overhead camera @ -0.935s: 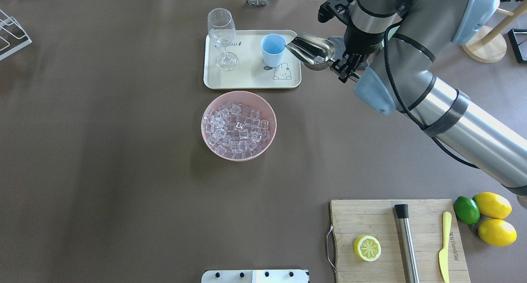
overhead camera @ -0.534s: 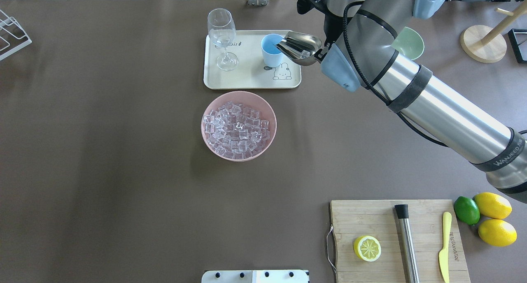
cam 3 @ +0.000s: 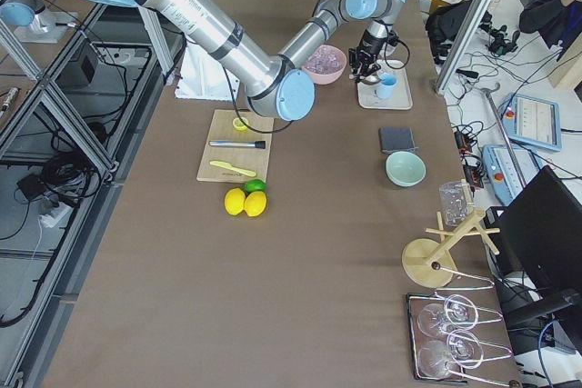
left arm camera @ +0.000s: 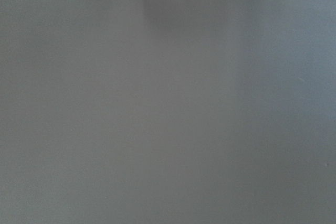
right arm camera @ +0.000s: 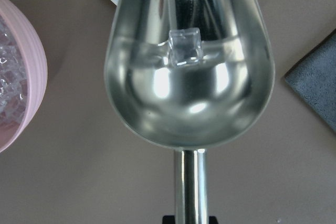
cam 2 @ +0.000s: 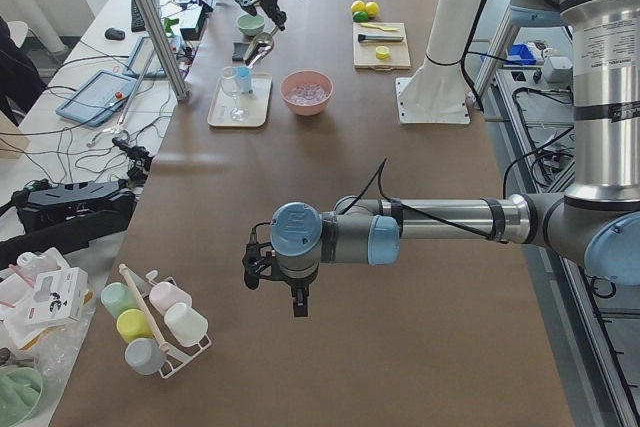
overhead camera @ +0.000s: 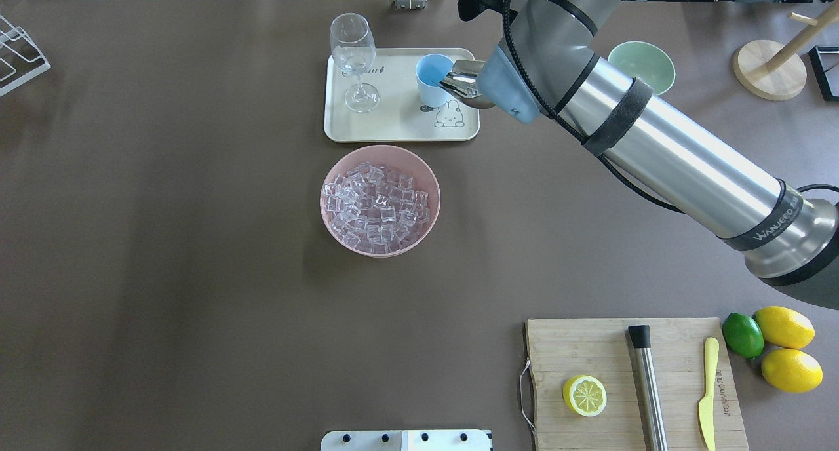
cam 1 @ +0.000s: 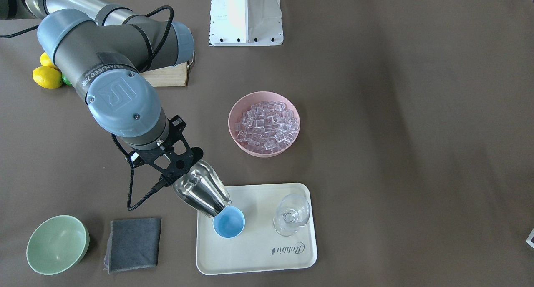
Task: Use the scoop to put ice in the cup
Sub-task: 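Tip the scoop over the blue cup to pour the ice in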
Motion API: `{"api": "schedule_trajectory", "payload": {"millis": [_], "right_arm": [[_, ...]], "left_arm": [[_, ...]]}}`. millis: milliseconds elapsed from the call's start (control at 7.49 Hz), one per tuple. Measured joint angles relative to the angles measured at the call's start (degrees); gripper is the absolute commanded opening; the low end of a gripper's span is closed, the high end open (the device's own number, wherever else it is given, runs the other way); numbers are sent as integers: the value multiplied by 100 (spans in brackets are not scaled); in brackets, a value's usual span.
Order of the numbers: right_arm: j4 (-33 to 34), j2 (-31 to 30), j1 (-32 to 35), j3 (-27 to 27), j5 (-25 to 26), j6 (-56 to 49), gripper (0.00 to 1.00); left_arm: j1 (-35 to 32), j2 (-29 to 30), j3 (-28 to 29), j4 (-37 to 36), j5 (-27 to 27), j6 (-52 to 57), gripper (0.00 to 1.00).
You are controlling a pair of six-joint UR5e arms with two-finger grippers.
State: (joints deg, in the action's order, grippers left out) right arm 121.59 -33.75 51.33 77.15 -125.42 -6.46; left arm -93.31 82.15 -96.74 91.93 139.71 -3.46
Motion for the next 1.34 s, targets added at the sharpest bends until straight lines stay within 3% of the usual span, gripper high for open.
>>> {"api": "schedule_trajectory", "payload": {"millis": [534, 1336], "right_arm": [[310, 285, 0, -259, -8, -242, 0], [330, 132, 8, -48, -164, -400, 0]], "left_arm": [[-28, -24, -15, 7, 21, 3, 98], [-24, 16, -21, 1, 13, 3, 98]]}}
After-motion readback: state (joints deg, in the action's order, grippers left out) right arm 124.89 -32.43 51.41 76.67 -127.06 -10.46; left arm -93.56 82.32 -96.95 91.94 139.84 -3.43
